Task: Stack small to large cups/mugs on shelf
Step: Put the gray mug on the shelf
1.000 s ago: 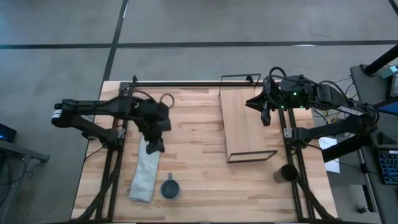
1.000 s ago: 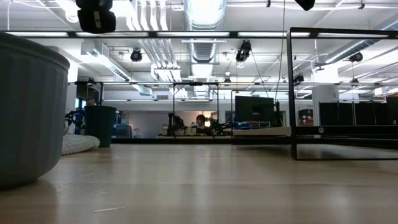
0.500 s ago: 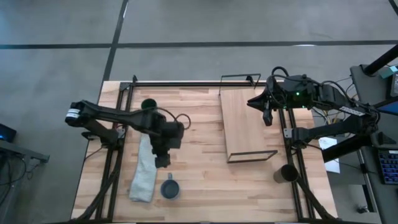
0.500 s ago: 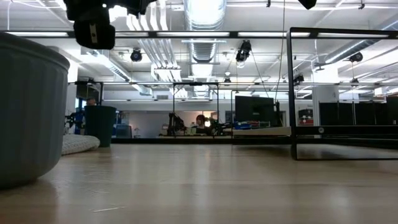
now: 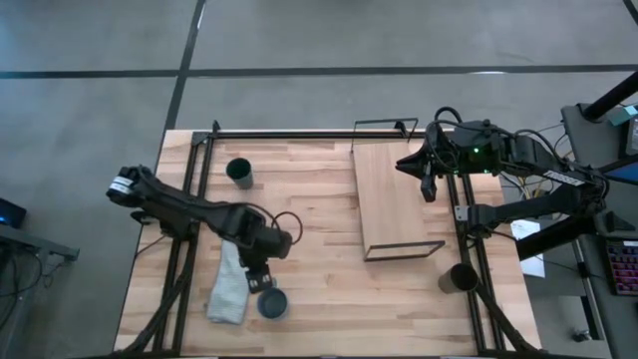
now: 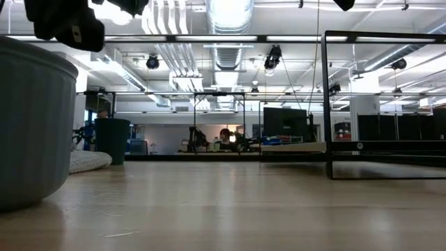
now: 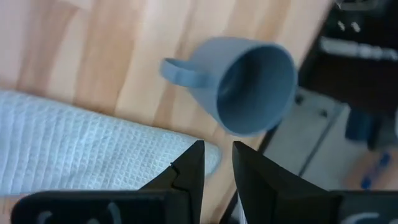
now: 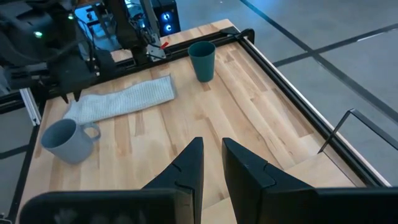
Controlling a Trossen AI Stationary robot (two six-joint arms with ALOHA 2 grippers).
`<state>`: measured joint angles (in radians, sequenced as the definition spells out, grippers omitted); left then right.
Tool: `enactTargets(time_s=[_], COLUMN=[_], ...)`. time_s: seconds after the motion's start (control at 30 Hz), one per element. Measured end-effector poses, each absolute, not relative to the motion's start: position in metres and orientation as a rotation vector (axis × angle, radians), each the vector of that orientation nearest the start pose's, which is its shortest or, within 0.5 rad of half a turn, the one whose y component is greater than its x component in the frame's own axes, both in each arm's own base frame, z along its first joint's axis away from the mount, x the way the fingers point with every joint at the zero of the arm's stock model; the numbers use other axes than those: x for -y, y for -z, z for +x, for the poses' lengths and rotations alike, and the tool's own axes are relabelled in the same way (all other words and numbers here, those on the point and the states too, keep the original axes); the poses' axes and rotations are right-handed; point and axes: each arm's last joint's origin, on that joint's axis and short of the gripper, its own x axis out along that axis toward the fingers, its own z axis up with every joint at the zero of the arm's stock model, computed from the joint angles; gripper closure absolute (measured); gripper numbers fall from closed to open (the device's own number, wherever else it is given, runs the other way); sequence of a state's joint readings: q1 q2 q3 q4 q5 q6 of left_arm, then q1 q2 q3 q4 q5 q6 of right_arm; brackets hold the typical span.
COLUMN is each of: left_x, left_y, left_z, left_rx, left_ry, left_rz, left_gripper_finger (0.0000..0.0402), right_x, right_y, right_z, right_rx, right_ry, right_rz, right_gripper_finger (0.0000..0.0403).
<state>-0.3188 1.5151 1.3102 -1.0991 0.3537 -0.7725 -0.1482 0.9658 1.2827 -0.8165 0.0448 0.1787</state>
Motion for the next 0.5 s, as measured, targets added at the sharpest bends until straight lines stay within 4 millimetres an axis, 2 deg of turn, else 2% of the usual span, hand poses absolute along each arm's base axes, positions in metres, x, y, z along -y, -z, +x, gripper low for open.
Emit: enactTargets(time_s=[0.27, 0.5], left_x=[0.116, 0.136], left_y=[-0.286, -0.271], left_z=[0.268, 0.269], left_rx=[-1.381, -1.444], left_ry=[-0.106, -0.159], left_rz=[-0.767, -0.781], left_gripper_finger=[0.0333, 0.0333], right_x=[0.026, 0.026], right_y=[-0.408, -0.407], right_z=[0.167, 0.167], right_rx=[-0.482, -0.483], right_ry=[0.234, 0.238], right_rz=[0.2, 0.199], right_gripper_finger=[0.0349, 0.0349])
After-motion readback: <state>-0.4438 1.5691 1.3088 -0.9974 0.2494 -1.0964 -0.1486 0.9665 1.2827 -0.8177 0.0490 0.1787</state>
